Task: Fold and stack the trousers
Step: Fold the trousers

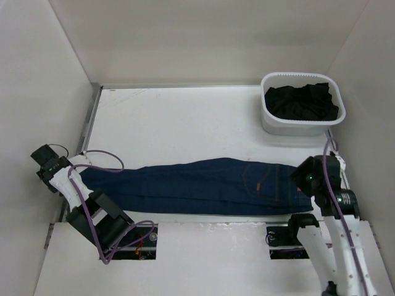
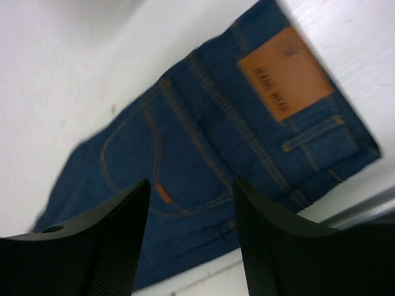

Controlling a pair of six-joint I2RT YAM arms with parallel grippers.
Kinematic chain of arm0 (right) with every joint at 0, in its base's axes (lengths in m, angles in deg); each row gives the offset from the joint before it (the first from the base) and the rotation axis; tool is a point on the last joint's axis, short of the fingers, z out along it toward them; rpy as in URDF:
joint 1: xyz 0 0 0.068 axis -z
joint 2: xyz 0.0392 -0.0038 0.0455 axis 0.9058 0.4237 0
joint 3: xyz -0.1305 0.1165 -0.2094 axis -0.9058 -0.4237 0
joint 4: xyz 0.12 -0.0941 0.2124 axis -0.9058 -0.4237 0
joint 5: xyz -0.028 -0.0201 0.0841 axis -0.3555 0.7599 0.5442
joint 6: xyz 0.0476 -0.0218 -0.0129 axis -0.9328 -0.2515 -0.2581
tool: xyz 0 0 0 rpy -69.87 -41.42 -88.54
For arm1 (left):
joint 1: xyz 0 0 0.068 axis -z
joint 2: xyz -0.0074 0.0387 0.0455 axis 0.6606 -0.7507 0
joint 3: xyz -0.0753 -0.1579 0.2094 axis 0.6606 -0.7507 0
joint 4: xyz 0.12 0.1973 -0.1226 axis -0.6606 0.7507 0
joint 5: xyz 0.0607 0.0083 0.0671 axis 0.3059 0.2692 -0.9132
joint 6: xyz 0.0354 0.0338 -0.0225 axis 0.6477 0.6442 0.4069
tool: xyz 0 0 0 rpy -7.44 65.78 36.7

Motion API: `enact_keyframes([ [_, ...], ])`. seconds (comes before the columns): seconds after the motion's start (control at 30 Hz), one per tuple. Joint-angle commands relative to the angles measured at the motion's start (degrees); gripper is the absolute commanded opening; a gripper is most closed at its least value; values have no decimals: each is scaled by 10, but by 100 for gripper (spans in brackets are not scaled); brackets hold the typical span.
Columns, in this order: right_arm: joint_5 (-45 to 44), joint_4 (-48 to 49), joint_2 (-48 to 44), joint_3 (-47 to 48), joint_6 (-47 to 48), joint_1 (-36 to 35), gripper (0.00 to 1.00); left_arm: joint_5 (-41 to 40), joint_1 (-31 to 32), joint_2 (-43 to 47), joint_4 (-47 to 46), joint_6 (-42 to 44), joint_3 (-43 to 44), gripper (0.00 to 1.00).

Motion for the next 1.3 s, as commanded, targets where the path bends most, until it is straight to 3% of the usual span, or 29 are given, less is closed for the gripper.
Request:
enact_keyframes([
  [0.0,-35,68,49,4,-22,-124,61,5,-16,-1,-12,60,38,41],
  [0.07,-79,81,112,5,-44,-244,64,-2,-20,-2,-4,76,43,48],
  [0.17,-139,94,214,15,-87,-393,67,1,-4,3,-2,59,44,49],
  [0.3,-142,130,303,-8,-138,-467,64,2,118,-2,61,-50,50,48],
  [0.4,-120,166,325,-43,-153,-471,63,24,216,-13,114,-122,28,47],
  [0.53,-106,189,346,-79,-182,-461,65,17,319,-14,121,-148,-37,49],
  [0.77,-129,198,433,-41,-181,-455,68,-15,362,-24,148,-67,-44,47],
  [0.87,-115,204,499,-2,-140,-442,63,-56,398,-31,154,-34,-51,46],
  [1.03,-87,218,580,54,-127,-442,66,-63,471,-38,58,-42,-30,47],
  [1.17,-52,246,628,63,-124,-441,66,4,534,-61,131,-48,-38,43],
  [1.27,-56,249,641,64,-123,-408,65,65,589,-86,109,-61,-46,48],
])
